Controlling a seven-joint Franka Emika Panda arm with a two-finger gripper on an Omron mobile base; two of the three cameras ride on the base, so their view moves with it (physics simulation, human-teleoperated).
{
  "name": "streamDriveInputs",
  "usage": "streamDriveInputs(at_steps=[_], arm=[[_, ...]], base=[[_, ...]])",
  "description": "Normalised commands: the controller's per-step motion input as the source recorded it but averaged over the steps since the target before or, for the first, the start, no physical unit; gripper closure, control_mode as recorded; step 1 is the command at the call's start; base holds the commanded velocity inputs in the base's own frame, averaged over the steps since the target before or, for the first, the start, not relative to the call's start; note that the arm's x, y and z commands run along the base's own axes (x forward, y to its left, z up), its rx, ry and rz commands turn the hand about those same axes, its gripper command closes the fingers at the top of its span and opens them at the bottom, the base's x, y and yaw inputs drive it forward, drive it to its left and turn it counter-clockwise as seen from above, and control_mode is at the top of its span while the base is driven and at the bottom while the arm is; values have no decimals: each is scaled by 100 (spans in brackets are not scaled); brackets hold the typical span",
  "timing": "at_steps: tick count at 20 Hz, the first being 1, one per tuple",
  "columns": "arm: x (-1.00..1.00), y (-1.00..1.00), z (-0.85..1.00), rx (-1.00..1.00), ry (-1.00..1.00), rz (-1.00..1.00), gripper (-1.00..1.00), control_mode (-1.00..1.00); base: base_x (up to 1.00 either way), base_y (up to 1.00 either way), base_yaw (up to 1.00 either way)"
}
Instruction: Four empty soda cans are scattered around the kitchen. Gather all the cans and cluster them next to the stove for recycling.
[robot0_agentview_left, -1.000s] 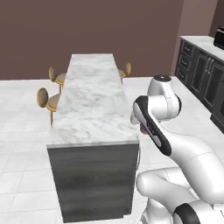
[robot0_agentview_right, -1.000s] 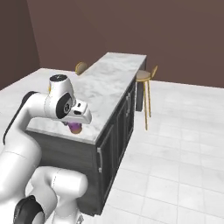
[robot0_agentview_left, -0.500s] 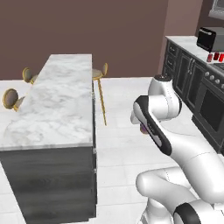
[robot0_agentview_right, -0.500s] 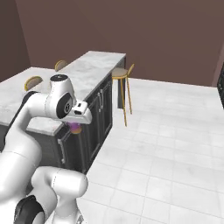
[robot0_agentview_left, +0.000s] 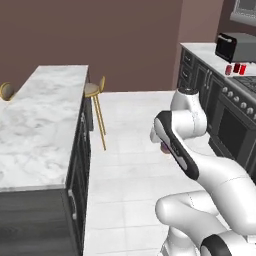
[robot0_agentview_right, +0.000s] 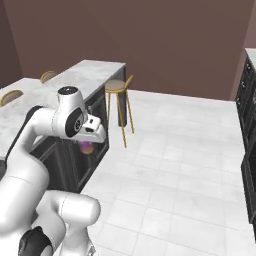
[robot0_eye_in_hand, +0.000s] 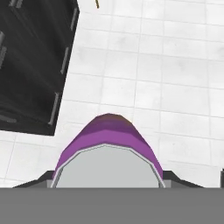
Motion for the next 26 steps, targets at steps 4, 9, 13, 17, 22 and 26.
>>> streamDriveInputs(at_steps=[4, 9, 13, 17, 22, 26], arm=[[0, 0, 0, 0, 0, 0, 100, 100], [0, 0, 0, 0, 0, 0, 100, 100], [0, 0, 0, 0, 0, 0, 100, 100], [0, 0, 0, 0, 0, 0, 100, 100], [0, 0, 0, 0, 0, 0, 100, 100], [0, 0, 0, 0, 0, 0, 100, 100]], base=[[95, -28, 0], [98, -21, 0], [100, -31, 0], [97, -40, 0], [92, -50, 0], [89, -54, -2]])
